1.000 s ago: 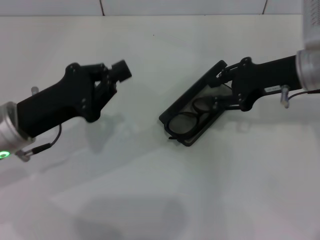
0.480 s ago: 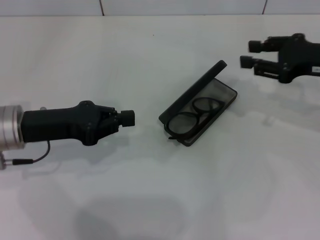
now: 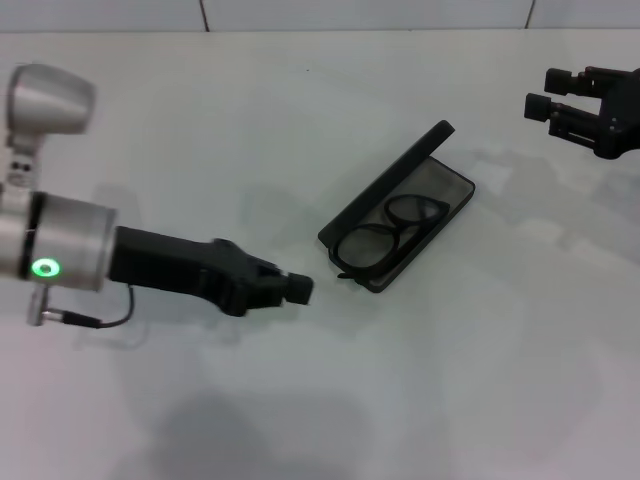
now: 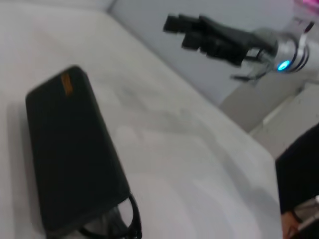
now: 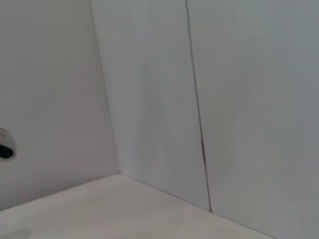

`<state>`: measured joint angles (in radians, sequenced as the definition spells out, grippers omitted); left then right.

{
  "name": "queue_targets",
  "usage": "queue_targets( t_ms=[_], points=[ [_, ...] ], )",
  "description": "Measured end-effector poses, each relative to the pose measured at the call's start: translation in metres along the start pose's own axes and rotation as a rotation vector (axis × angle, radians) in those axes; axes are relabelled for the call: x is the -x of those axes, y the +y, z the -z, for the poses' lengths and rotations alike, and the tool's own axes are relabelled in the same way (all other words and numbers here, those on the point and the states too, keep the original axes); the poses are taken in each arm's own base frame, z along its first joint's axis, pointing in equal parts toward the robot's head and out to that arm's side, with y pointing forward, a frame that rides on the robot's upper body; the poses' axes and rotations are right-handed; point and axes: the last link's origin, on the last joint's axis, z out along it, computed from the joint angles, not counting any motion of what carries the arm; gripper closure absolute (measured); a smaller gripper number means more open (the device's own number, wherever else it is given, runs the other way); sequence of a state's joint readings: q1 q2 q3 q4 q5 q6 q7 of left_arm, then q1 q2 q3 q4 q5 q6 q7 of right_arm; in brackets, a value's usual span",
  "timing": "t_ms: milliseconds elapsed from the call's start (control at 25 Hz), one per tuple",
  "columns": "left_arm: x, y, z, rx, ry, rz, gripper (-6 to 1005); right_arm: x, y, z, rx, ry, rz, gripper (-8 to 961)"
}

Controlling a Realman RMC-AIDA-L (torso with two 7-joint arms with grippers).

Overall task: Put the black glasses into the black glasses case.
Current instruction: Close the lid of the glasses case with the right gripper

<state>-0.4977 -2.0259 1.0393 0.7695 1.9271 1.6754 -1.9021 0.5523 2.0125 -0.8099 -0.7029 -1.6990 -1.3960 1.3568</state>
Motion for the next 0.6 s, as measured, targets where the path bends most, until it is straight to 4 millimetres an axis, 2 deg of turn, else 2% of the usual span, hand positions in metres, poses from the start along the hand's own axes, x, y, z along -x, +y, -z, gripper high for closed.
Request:
queue_targets(
  t_ms=[200, 600],
  points=[
    [-0.009, -0.006, -0.026, -0.066, -0.093, 0.018, 984, -0.004, 0.002, -0.001, 0.001, -0.001, -0.003, 516],
    [-0.011, -0.018, -0.038, -0.152, -0.127, 0.022, 985, -0.008, 0.004, 0.001, 0.002, -0.035, -0.024, 516]
  ],
)
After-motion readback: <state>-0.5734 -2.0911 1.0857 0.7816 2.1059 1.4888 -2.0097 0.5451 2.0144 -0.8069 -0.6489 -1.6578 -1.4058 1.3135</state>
